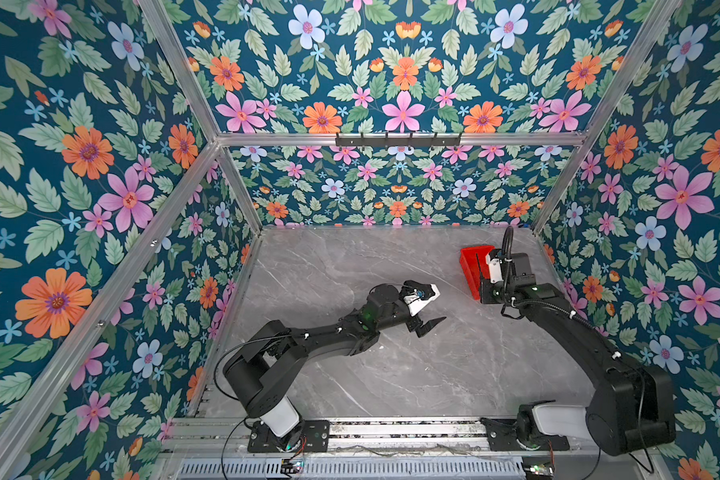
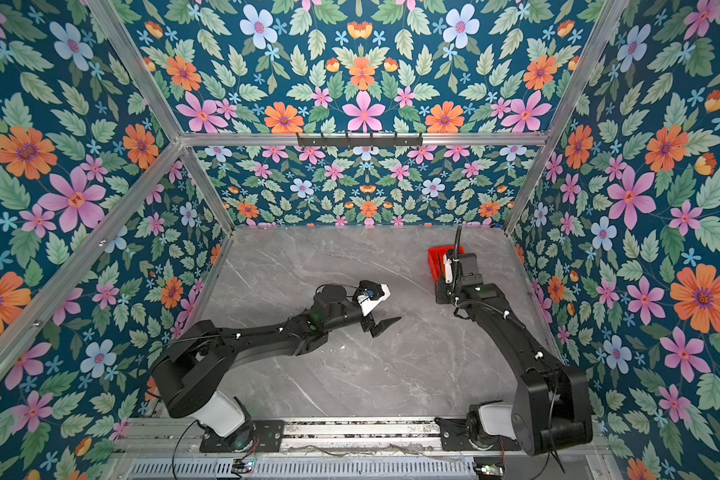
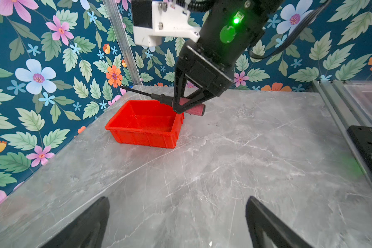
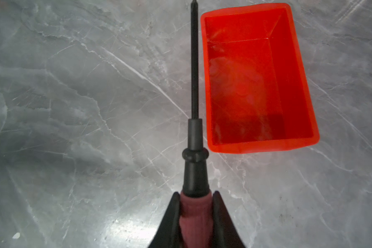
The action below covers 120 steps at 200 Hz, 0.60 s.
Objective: Put the screwdriver in the bin
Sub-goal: Place the screwdriver into the bin.
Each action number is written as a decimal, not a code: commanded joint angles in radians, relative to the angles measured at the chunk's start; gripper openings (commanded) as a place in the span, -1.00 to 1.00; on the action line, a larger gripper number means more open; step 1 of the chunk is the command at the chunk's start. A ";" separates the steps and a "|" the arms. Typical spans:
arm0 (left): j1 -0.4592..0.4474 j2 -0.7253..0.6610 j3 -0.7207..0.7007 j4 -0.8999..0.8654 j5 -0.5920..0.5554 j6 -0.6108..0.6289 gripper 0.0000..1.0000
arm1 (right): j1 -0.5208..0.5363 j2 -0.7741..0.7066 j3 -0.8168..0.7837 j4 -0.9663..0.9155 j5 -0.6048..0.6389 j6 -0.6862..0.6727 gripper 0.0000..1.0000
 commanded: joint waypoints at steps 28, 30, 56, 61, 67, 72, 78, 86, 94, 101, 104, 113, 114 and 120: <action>-0.002 0.055 0.062 0.043 0.004 -0.013 1.00 | -0.071 0.149 0.108 0.063 -0.067 -0.084 -1.00; -0.002 0.057 0.065 0.042 0.003 -0.014 1.00 | -0.072 0.156 0.113 0.066 -0.067 -0.085 -1.00; -0.002 0.086 0.096 0.034 -0.003 -0.015 1.00 | -0.099 0.268 0.164 0.094 -0.075 -0.100 -1.00; -0.002 0.092 0.102 0.034 -0.006 -0.016 1.00 | -0.105 0.289 0.177 0.094 -0.077 -0.101 -1.00; -0.002 0.099 0.109 0.031 -0.007 -0.018 0.99 | -0.110 0.307 0.192 0.088 -0.077 -0.102 -1.00; -0.002 0.104 0.114 0.030 -0.007 -0.018 1.00 | -0.113 0.355 0.207 0.083 -0.073 -0.106 -1.00; -0.002 0.109 0.120 0.028 -0.004 -0.017 0.99 | -0.114 0.376 0.221 0.077 -0.068 -0.111 -1.00; -0.002 0.114 0.124 0.029 -0.002 -0.019 0.99 | -0.115 0.403 0.237 0.074 -0.064 -0.119 -1.00; -0.002 0.117 0.125 0.029 0.000 -0.021 1.00 | -0.116 0.425 0.252 0.074 -0.064 -0.122 -1.00; -0.001 0.118 0.124 0.028 0.001 -0.021 1.00 | -0.117 0.445 0.263 0.069 -0.065 -0.123 -1.00; -0.002 0.119 0.125 0.029 0.002 -0.021 1.00 | -0.117 0.453 0.269 0.068 -0.066 -0.123 -1.00; -0.002 0.119 0.121 0.030 0.002 -0.020 0.99 | -0.116 0.472 0.281 0.064 -0.071 -0.123 -1.00; -0.002 0.119 0.120 0.030 0.002 -0.019 1.00 | -0.117 0.474 0.282 0.064 -0.071 -0.123 -1.00; -0.002 0.118 0.118 0.030 0.001 -0.017 1.00 | -0.117 0.488 0.290 0.062 -0.073 -0.123 -1.00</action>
